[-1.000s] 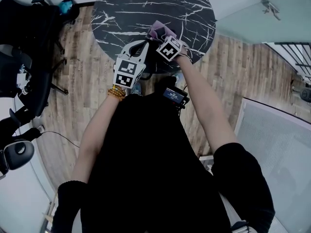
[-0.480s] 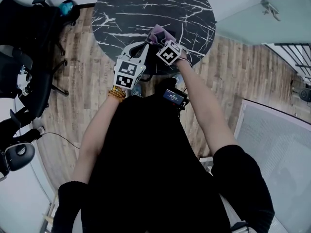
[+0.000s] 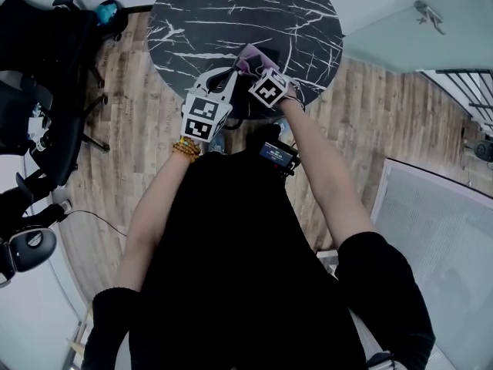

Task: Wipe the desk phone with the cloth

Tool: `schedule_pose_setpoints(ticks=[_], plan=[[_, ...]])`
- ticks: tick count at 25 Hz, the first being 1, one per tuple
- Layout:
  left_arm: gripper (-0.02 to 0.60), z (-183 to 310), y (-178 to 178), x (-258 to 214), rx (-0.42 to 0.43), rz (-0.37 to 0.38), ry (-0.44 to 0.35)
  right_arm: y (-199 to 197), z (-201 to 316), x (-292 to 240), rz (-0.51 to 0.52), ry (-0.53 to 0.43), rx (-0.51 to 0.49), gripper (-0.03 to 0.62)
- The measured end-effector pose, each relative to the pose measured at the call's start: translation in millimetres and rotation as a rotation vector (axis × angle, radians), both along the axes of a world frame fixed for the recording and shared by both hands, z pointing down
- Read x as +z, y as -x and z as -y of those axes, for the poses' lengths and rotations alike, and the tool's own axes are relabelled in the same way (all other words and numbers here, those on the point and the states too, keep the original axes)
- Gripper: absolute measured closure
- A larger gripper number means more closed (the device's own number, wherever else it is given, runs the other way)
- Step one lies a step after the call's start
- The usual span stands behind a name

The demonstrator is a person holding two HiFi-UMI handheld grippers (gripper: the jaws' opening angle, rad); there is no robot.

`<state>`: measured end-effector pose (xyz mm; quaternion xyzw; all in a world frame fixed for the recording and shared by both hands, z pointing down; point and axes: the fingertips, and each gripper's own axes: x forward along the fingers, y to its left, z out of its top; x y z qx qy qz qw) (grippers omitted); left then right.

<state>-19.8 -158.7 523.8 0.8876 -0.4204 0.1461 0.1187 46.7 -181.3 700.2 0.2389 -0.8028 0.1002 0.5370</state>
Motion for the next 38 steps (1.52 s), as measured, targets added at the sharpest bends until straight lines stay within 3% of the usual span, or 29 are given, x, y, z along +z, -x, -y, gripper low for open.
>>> schedule_pose_setpoints(ticks=[38], plan=[[0.569, -1, -2, 9, 0.022, 0.015, 0.023, 7, -42, 19, 0.026, 0.054, 0.007, 0.539]])
